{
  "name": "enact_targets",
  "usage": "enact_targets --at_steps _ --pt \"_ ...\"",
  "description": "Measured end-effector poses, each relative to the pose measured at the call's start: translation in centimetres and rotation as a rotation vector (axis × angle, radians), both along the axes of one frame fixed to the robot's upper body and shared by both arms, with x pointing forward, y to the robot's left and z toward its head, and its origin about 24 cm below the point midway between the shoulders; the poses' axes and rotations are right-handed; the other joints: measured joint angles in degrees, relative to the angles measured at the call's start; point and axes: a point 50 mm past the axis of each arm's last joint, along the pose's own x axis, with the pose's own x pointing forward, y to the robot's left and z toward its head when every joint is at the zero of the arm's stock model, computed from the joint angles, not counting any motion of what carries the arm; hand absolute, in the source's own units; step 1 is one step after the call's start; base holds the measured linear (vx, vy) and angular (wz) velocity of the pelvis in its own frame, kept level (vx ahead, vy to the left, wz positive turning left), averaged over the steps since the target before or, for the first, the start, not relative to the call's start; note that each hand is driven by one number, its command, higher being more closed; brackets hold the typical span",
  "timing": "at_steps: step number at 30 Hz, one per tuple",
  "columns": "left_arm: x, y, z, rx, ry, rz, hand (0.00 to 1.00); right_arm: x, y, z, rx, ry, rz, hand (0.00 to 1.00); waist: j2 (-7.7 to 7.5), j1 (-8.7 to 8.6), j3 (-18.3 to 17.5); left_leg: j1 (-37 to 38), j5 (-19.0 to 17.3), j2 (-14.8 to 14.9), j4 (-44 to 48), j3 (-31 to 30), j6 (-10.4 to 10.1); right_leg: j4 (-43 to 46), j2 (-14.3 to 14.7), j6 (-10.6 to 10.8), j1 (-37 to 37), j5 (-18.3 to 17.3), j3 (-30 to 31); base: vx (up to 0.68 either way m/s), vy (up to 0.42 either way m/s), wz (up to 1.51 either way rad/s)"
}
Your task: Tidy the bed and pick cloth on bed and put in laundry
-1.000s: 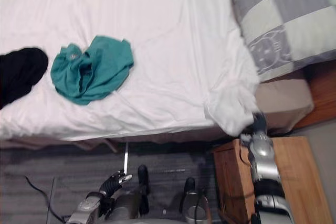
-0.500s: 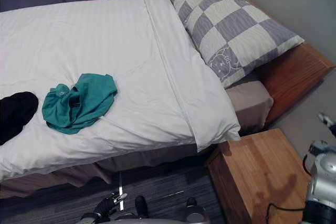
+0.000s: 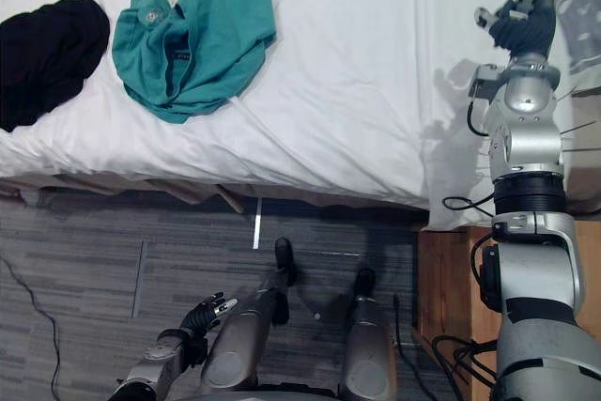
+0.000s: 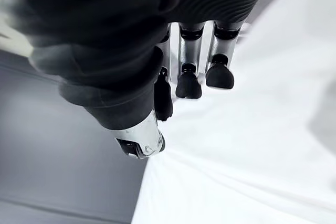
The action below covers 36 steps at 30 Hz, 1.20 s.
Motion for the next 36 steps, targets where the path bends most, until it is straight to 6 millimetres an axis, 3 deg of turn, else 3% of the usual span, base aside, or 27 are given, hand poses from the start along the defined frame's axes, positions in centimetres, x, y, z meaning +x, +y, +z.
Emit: enact_targets --at_steps 2,6,8,10,11,14,16,17,18,19,21,25,28,36 --pt "0.8 -0.3 0.4 -0.005 -0.026 -0.006 0.0 -0.4 -0.4 -1.1 0.069 -0.021 -0.013 1.0 0.05 -0.04 1.24 -2.04 -1.82 -0.72 3.41 0.61 0.42 4.46 -1.65 0.3 -2.75 -2.14 0.82 0.03 -0.004 0.05" --pt "2.1 0.0 1.2 0.007 -0.079 0.0 0.0 -1.1 0.3 -6.1 0.159 0.02 0.021 1.0 -0.04 -1.29 3.29 -9.17 -10.21 0.98 18.78 2.31 0.45 14.0 -2.99 0.58 -8.27 -6.86 3.71 -0.04 -0.041 -0.14" --pt "2.4 0.1 1.4 0.015 -0.091 0.012 0.0 -1.8 0.4 -7.1 0.196 -0.023 0.038 1.0 -0.12 -1.35 3.55 -10.04 -12.7 1.86 22.81 2.66 0.4 16.65 -3.04 0.62 -8.69 -8.43 4.39 -0.03 -0.08 -0.22" --pt "2.5 0.3 1.4 0.018 -0.105 0.016 0.0 -2.7 0.8 -10.9 0.261 0.005 0.051 1.0 -0.3 -1.62 3.62 -9.04 -15.18 3.21 26.56 3.22 0.44 18.55 -2.94 0.57 -7.34 -9.93 5.15 -0.02 -0.118 -0.23" --pt "2.5 0.3 1.4 0.017 -0.106 0.016 0.0 -2.9 1.0 -11.4 0.267 0.009 0.056 1.0 -0.35 -1.68 3.63 -8.78 -15.3 3.25 26.62 3.22 0.39 18.57 -2.93 0.6 -7.04 -10.0 5.15 0.0 -0.087 -0.16" --pt "2.5 0.6 1.5 0.018 -0.117 0.034 0.0 -4.5 2.7 -16.9 0.366 0.097 0.079 1.0 -2.35 -2.33 3.28 -4.58 -15.64 3.53 24.7 4.47 0.07 16.91 -2.83 0.73 -3.3 -10.18 5.14 0.03 -0.084 -0.08" --pt "2.1 0.3 1.4 0.008 -0.119 0.039 0.0 -8.3 4.1 -25.3 0.484 0.356 0.043 1.0 -4.43 -2.71 2.11 0.44 -15.22 4.35 20.79 7.17 -0.56 13.03 -2.49 0.66 1.32 -9.6 4.49 0.09 -0.103 -0.04" --pt "2.0 0.0 1.2 0.0 -0.116 0.041 0.0 -9.6 4.6 -27.6 0.514 0.44 0.036 1.0 -4.77 -2.74 1.8 1.58 -14.94 4.57 19.62 7.71 -0.97 11.56 -2.19 0.63 2.58 -9.16 4.29 0.15 -0.081 -0.13" --pt "1.3 0.1 0.8 0.008 -0.094 0.074 0.0 -13.5 6.1 -32.8 0.601 0.65 0.005 0.0 -5.43 -2.86 0.8 3.96 -14.11 4.42 16.46 8.16 -1.99 8.08 -1.82 0.7 5.02 -8.14 3.49 0.14 -0.043 -0.11" --pt "0.9 0.2 0.6 0.009 -0.082 0.076 0.0 -15.5 6.9 -34.8 0.637 0.739 0.001 0.0 -5.67 -2.86 0.03 4.7 -13.65 4.25 14.99 8.29 -2.07 6.69 -1.56 0.79 5.71 -7.64 3.36 0.14 -0.032 -0.1" --pt "-1.0 -0.2 -0.3 -0.008 -0.029 0.087 0.0 -22.7 9.0 -40.3 0.802 1.019 -0.049 0.0 -6.1 -4.34 -3.04 8.46 -10.76 2.85 8.49 9.04 -1.99 1.14 -0.92 1.32 8.53 -5.59 3.15 0.2 -0.025 -0.11" --pt "-2.2 -0.8 -1.3 -0.012 0.056 0.087 0.0 -26.7 8.7 -42.6 0.763 1.249 0.001 0.0 -6.42 -5.25 -6.87 14.55 -8.65 2.18 1.87 9.27 -2.32 -6.88 0.41 1.86 15.51 -2.81 2.09 0.17 -0.024 -0.07" --pt "-3.5 -0.4 -2.0 0.0 0.124 0.137 0.0 -28.8 9.2 -43.7 0.746 1.394 0.063 0.0 -7.19 -4.25 -10.36 19.27 -7.42 1.66 -2.7 9.24 -3.41 -11.26 1.6 1.63 19.79 -1.92 1.8 0.11 -0.031 -0.05" --pt "-5.4 1.1 -2.8 0.114 0.222 0.298 0.0 -29.2 8.4 -43.8 0.805 1.372 0.021 0.0 -6.23 -4.46 -11.02 20.29 -7.14 2.79 -0.65 9.35 -3.96 -11.35 0.63 1.61 24.92 -2.04 -3.38 0.01 -0.012 0.24"
